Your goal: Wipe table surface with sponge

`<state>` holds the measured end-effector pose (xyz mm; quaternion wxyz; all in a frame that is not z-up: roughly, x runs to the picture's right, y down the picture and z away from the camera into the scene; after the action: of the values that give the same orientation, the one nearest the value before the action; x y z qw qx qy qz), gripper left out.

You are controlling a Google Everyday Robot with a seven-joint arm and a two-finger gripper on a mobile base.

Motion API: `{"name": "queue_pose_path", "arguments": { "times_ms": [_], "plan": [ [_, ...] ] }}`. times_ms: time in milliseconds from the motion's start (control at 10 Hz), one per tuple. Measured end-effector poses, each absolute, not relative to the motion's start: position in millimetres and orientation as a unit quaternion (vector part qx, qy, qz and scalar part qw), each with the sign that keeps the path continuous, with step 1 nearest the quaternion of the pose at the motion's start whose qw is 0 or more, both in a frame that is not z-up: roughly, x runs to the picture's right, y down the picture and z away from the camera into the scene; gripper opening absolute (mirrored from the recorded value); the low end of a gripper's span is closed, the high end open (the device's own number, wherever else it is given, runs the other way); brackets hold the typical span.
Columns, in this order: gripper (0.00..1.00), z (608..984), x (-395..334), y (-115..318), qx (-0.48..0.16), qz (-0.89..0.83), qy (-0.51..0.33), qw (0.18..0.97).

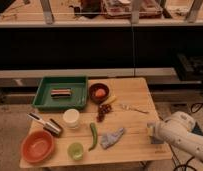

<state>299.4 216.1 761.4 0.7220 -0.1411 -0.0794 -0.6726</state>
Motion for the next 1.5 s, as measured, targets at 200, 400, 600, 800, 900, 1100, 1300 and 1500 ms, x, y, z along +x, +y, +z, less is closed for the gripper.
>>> {"name": "queue_pose_path", "arguments": {
  "times_ms": [200, 400, 600, 800, 900, 1100, 1300, 1500],
  "plan": [
    [0.31, 773.6, 296.9, 202.6, -0.143, -0.673, -0.08, 0.721],
    [0.31, 785.6, 294.1, 192.7, -0.145, -0.674, -0.081, 0.72],
    [0.31, 795.0, 278.1, 186.8, -0.143, -0.681, -0.089, 0.713],
    [0.31, 803.5, 248.9, 193.3, -0.141, -0.694, -0.107, 0.698],
    [0.31, 806.9, 233.8, 198.5, -0.137, -0.699, -0.118, 0.691],
    [0.31, 801.7, 202.6, 216.2, -0.121, -0.713, -0.147, 0.675],
    [0.31, 789.1, 189.4, 231.9, -0.109, -0.726, -0.165, 0.659],
    [0.31, 772.8, 182.1, 250.5, -0.104, -0.735, -0.178, 0.647]
  ]
}}
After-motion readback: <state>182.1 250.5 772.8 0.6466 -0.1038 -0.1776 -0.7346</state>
